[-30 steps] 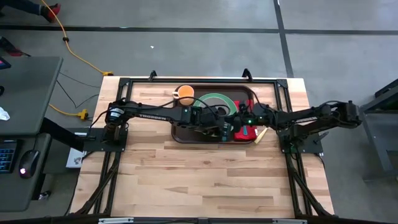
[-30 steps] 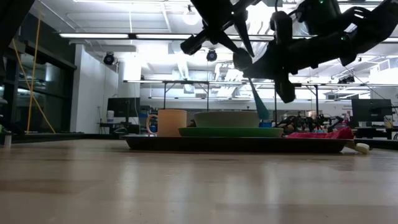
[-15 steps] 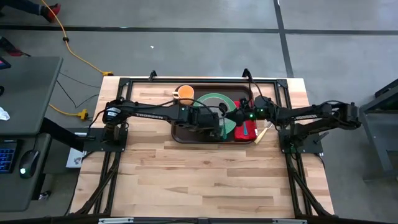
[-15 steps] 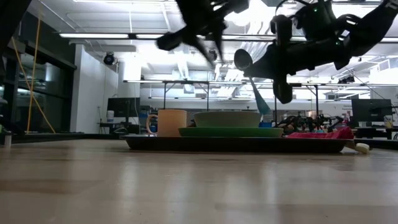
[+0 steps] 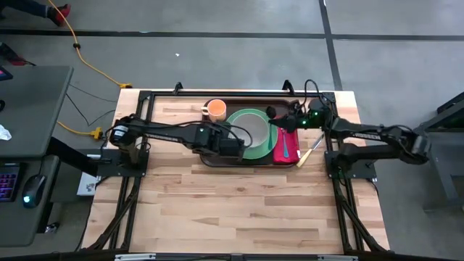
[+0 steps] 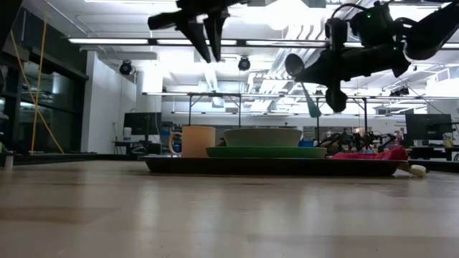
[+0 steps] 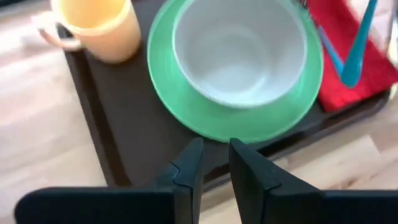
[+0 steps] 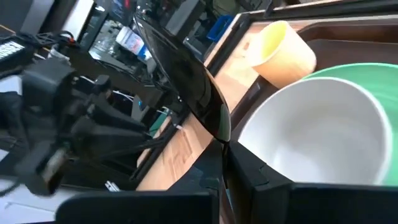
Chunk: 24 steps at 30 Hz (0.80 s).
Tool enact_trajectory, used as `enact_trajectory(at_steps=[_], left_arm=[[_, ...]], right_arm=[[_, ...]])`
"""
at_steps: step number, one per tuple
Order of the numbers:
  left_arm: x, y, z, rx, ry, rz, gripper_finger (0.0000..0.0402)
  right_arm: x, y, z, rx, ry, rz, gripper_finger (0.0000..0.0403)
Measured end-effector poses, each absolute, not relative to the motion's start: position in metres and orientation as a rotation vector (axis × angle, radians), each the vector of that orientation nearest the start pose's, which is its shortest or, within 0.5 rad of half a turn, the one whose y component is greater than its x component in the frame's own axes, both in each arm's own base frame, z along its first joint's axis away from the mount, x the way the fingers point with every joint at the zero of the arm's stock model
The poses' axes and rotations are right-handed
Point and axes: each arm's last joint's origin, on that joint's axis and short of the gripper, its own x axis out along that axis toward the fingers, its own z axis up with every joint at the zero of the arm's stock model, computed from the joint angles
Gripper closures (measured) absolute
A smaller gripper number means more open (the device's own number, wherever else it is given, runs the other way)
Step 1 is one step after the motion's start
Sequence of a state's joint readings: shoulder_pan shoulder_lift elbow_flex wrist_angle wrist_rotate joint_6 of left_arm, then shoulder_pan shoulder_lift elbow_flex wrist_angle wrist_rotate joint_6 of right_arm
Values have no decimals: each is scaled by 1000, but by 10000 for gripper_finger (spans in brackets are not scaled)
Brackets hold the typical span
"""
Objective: Set up tray
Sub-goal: Put the blue spoon on top of the red table napkin to the right of the green plate on the brown tray
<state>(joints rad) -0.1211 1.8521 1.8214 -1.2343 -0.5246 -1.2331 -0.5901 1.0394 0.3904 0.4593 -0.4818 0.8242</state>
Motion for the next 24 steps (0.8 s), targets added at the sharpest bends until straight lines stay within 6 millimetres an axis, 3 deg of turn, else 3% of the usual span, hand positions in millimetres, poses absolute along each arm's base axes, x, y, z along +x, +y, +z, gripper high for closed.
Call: enact_trajectory(at_steps=[13,24], left_arm=[[347,-23,345,-515,714,1033,295],[339,-20,348,-412,681,1064,295]], right_arm=[[139,-119,216,948,182,-217,403],[119,-130,209,997,219,-245,403]])
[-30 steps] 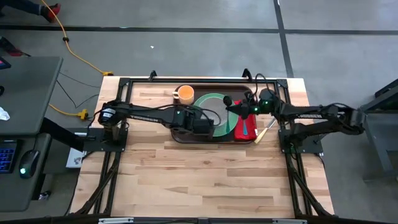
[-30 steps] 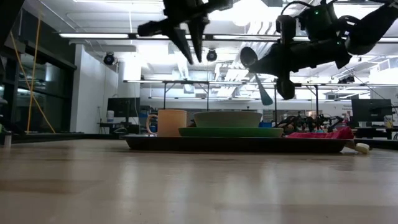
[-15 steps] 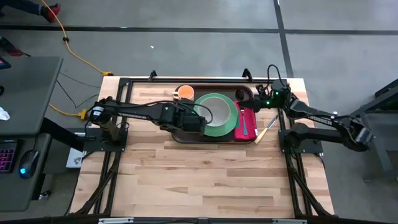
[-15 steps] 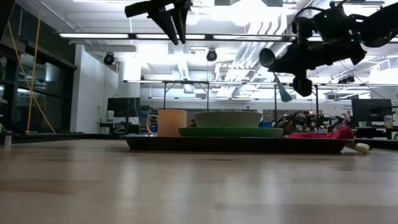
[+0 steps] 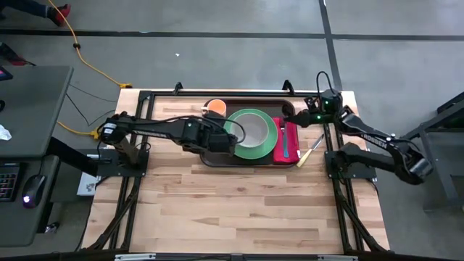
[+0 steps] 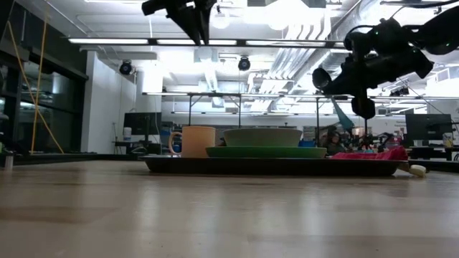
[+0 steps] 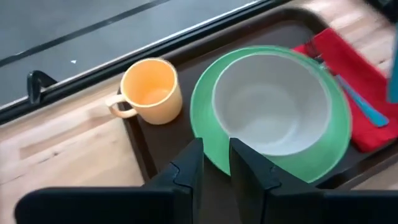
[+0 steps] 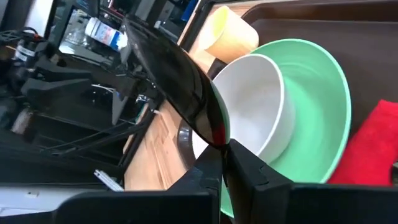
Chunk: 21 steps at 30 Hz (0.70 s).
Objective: Set up tray
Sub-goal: Put the blue spoon on top of the red table napkin to the right of the green plate on the brown tray
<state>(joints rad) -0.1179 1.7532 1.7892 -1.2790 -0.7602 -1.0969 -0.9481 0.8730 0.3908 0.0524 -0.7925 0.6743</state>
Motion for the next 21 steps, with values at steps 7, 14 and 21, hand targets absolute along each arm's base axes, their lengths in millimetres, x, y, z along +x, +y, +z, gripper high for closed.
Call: enact_trajectory(at_steps=[7,14,21], left_arm=[[329,-11,336,-427,677,1080,295],[303,5,328,-443,620,1011,295],[278,18,314,-483,515,893,295]], right_arm=[[112,-135,208,1015,212,-241,403],[106,-136,204,1065,232,-240,403],[103,-139,201,1090,235,-258,403]])
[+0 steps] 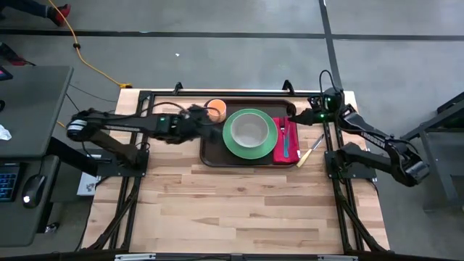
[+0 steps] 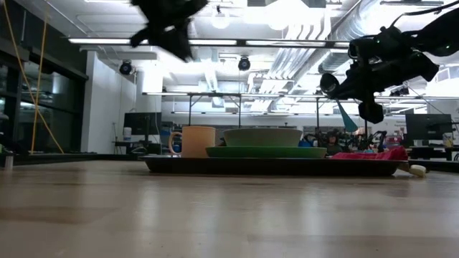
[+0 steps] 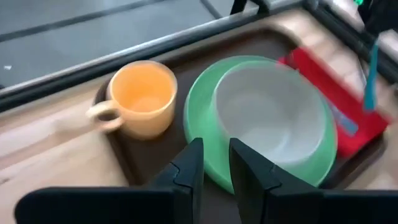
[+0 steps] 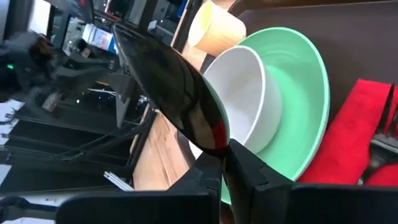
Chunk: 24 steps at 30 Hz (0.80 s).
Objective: Set up tray
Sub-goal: Put the blue spoon on top of the red table napkin to the right of the green plate on the brown tray
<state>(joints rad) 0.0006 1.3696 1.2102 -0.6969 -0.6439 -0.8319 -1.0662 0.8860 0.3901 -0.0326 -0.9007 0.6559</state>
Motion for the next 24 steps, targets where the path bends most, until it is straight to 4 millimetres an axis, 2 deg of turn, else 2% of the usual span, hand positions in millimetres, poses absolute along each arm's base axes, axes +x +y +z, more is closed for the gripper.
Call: enact_trajectory(at_steps=[8,10,12,14,20,24], left_arm=[[252,29,295,-505,453,805,295],[251,33,295,-528,391,751,295],[245,36,284,-519,416,726,295],[247,40,285,-537,371,680,295],[239,50,272,-538,436,676,295],[238,54,270,-542,437,658,295]], right_arm=[[105,-142,194,1154,263,-254,403],[106,-143,192,1165,270,-259,403],[108,-143,190,1188,284,-253,403],[111,-143,187,1205,300,-257,403],[123,-144,181,1228,322,-245,403],[126,-146,174,1239,348,-277,403]])
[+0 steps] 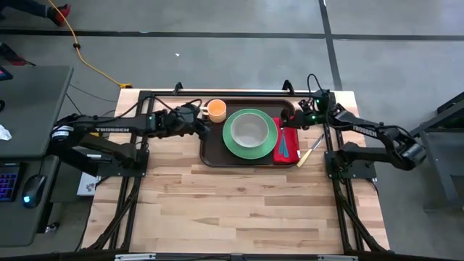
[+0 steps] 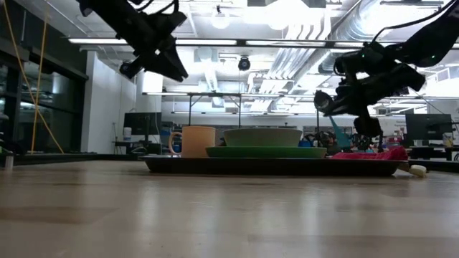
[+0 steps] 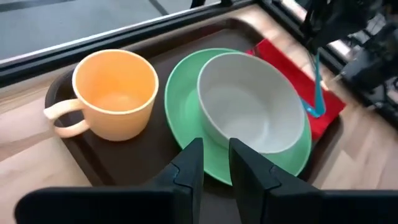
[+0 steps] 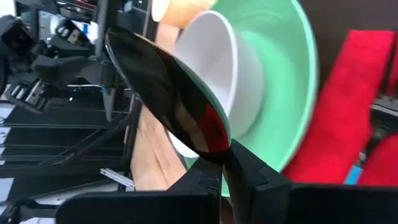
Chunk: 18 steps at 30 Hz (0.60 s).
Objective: Set up tray
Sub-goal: Put the blue spoon on top of the red table napkin to the right of the green plate on the brown tray
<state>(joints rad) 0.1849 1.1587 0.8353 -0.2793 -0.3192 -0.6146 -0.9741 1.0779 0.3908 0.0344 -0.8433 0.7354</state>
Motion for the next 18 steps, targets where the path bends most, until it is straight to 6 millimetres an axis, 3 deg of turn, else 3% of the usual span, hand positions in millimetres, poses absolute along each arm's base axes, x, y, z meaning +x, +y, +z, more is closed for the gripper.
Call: enact_trajectory(at_steps=[18], left_arm=[[237,56,268,-533,472,650,295]], right_arm=[[131,-154,144,1309,466,-298,403]])
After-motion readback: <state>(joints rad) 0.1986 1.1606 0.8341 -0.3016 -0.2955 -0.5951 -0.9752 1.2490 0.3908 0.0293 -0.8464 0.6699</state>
